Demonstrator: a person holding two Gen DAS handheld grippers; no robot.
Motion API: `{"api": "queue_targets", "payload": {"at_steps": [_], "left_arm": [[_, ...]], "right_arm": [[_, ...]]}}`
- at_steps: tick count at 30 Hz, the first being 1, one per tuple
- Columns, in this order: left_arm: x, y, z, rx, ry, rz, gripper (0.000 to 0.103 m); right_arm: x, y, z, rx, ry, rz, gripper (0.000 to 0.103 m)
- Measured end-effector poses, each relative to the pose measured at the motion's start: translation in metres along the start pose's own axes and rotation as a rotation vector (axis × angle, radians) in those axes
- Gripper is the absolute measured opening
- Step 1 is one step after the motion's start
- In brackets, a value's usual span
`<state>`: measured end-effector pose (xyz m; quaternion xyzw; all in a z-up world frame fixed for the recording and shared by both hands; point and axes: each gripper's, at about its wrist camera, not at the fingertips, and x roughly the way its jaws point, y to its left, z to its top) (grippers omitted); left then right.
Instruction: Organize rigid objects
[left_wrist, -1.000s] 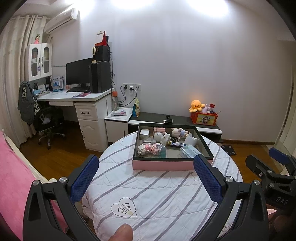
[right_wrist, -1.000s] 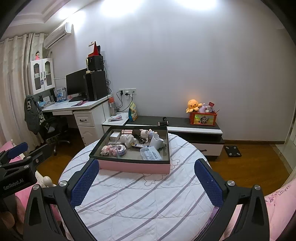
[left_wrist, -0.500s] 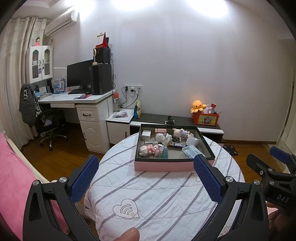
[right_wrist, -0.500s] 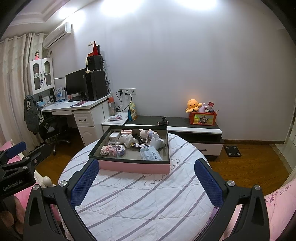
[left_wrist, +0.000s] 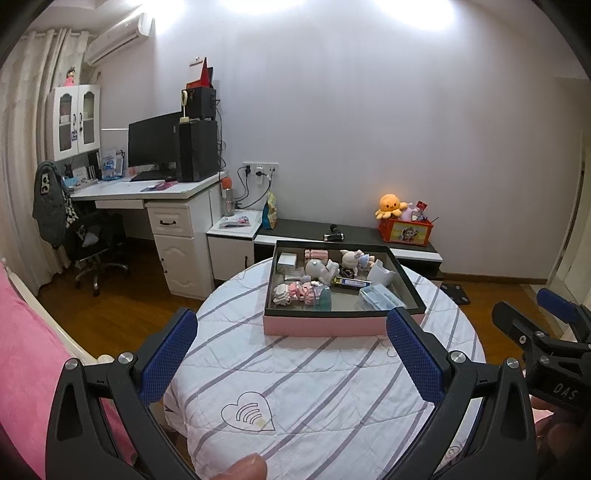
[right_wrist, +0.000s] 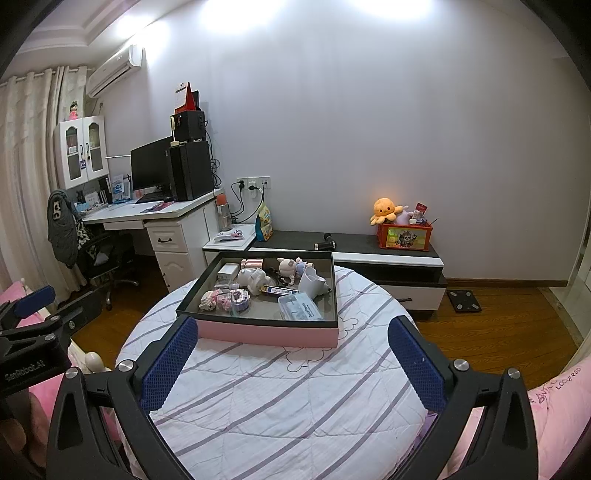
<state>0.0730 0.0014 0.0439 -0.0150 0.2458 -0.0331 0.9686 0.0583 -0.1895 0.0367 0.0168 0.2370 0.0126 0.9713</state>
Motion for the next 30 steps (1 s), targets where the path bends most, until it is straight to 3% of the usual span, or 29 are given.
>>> {"api": "queue_targets", "payload": {"at_steps": [30], "left_arm": [[-0.0068, 0.0055, 0.0, 0.022, -0.02, -0.024, 0.103]], "right_arm": [[0.0011, -0.0016, 0.0021, 0.001, -0.003, -0.002, 0.103]]}}
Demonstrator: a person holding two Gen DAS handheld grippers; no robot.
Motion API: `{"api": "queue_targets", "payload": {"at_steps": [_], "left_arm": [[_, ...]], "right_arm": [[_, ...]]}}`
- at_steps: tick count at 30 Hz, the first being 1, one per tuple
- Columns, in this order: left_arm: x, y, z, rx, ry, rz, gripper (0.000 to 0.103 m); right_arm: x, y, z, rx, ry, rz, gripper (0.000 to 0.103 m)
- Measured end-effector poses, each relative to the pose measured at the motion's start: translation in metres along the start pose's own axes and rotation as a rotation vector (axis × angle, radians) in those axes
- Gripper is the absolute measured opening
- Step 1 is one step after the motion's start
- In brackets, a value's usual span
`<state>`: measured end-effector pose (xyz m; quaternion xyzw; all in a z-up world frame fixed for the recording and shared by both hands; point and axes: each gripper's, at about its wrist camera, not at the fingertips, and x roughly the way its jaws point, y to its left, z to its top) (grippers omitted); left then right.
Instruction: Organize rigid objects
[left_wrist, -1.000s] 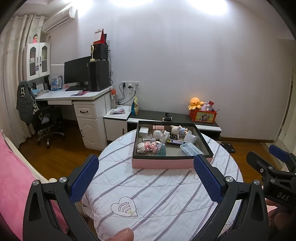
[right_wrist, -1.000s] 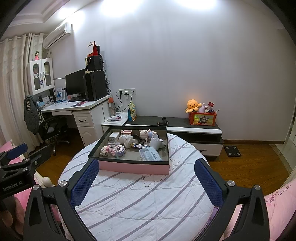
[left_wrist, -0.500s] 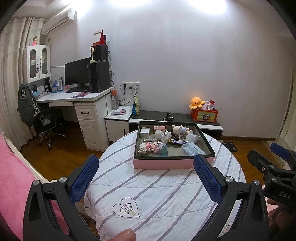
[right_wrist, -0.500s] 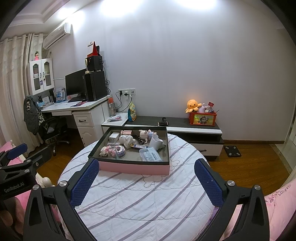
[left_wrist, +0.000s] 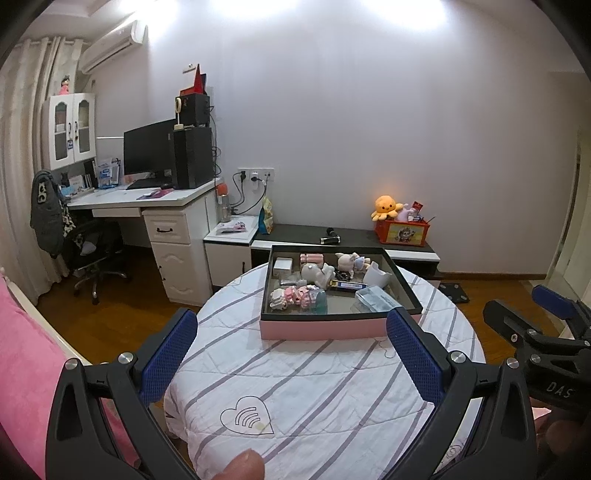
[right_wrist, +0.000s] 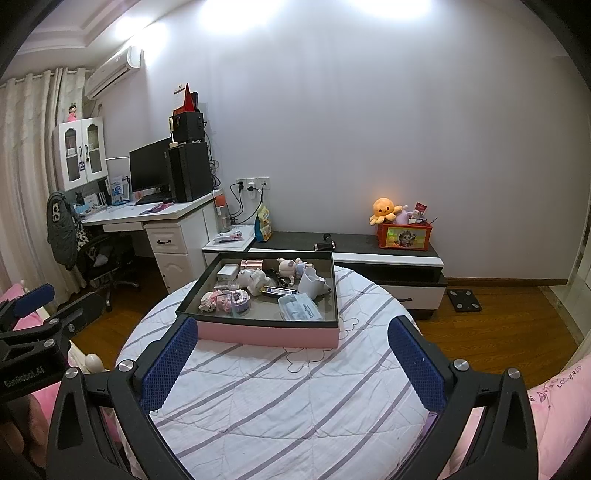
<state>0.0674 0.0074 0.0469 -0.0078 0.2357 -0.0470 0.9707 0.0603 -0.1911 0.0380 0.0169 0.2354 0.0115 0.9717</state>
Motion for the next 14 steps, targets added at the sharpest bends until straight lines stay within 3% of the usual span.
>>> {"api": "queue_targets", "payload": {"at_steps": [14], "left_arm": [[-0.002, 0.011, -0.004, -0.025, -0.013, -0.015, 0.103]], "right_arm": [[0.0, 0.002, 0.0, 0.001, 0.002, -0.005, 0.103]]}}
